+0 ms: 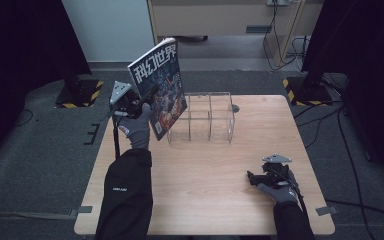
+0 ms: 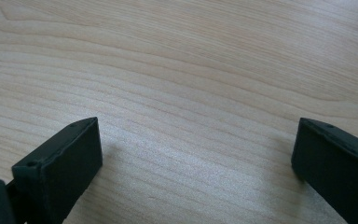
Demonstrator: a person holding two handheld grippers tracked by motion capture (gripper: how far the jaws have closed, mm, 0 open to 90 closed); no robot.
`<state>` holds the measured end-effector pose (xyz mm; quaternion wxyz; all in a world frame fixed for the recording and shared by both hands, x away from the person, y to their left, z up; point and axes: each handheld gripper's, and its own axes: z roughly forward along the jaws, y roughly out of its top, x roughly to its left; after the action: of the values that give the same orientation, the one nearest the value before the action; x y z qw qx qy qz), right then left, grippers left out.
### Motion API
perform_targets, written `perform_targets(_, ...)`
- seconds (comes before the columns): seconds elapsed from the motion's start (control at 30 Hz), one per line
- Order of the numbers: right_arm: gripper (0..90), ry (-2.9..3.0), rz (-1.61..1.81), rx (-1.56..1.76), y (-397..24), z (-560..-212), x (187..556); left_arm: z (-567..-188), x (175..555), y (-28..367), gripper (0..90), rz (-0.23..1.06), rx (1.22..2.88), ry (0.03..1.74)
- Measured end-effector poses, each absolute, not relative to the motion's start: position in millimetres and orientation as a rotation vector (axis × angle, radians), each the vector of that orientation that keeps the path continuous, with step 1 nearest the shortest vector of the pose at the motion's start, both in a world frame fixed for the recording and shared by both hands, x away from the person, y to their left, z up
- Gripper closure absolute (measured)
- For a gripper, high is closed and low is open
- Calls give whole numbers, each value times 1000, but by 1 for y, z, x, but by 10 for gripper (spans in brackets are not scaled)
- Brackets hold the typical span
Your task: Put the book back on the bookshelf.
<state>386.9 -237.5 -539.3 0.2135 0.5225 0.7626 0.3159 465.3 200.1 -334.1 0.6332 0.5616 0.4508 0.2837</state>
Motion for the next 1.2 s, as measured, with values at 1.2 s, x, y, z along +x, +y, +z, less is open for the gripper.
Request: perform_targets(1.2,10,2117,874,1447,-238,-539,387,-396,497,171,824,614,1297,1089)
